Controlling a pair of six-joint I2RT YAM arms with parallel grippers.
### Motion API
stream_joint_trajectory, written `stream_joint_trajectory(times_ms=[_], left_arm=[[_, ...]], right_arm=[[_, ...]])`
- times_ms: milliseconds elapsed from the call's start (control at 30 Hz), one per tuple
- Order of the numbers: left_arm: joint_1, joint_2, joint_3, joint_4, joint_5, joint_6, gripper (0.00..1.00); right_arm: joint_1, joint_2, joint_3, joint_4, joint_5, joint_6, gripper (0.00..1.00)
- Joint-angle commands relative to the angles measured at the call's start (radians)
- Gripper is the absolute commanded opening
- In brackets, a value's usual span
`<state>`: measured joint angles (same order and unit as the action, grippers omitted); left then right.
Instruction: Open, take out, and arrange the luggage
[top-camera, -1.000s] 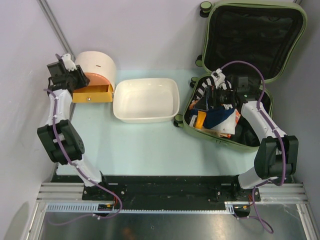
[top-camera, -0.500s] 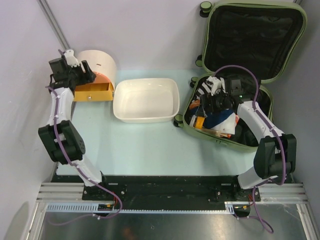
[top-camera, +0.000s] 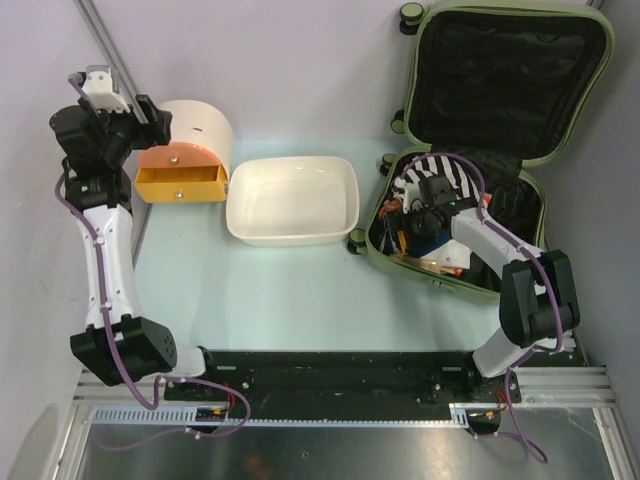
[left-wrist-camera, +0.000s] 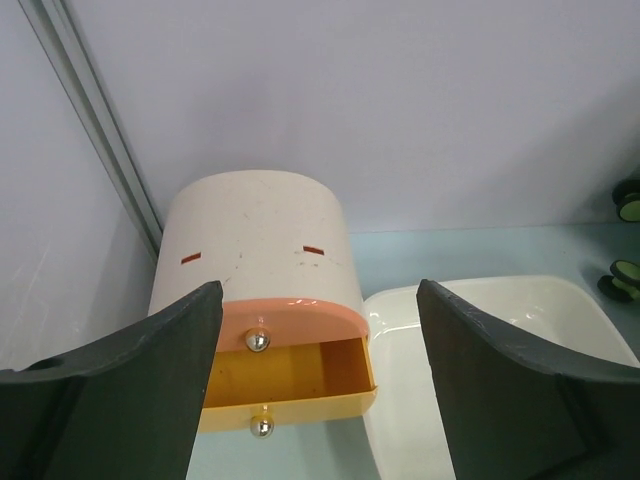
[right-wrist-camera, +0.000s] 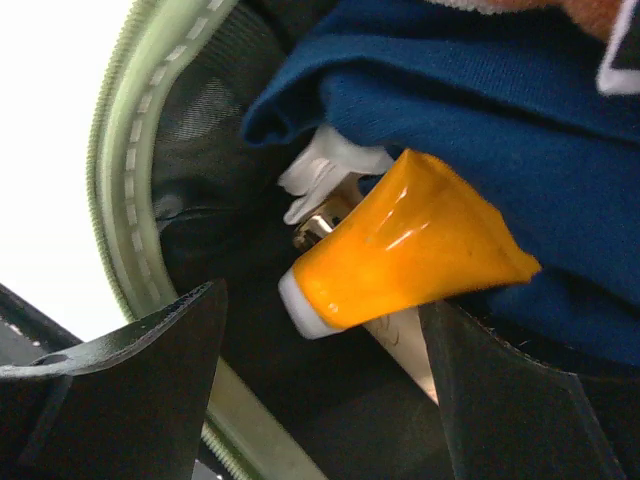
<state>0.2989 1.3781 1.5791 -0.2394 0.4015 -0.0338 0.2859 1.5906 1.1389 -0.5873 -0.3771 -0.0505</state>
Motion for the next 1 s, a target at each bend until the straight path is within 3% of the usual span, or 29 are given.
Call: stream_joint_trajectory(times_ms=[0,100,267,433,533,667,800,967], left_arm=[[0.003,-0.014,-0.037,0.009,0.040,-0.020,0.83],[-0.003,-0.028,-0.060,0.011,0.092,-0.020,0.84],[-0.052,-0.068,-0.109,0.009,0.174,0.017,0.82],[-0.147,-0.106,-0.165,0.008,0.212,0.064,0.82],[-0.194,-0.117,-0.188,0.008,0.272,0.055,0.83],[-0.288,-0.120,-0.221,0.008,0.352,0.046,0.82],[-0.472,-0.111,-0.252,0.008,0.384,0.041,0.81],[-0.592,-0.062,-0.251,0.063,0.417,-0.023,0.80]], right_arm=[[0.002,0.072,-0.021,0.081,0.070,0.044,0.81],[-0.010,0.106,-0.019,0.122,0.078,0.067,0.74],[-0.022,0.048,-0.021,0.103,0.053,0.061,0.35],[-0.031,-0.093,-0.018,0.103,-0.008,0.064,0.17],[-0.039,-0.177,-0.004,0.115,-0.037,0.057,0.12],[-0.059,-0.250,0.024,0.179,-0.109,0.075,0.12],[-0.048,-0.282,0.039,0.399,-0.202,0.198,0.12],[0.018,-0.293,0.042,0.535,-0.255,0.264,0.12]])
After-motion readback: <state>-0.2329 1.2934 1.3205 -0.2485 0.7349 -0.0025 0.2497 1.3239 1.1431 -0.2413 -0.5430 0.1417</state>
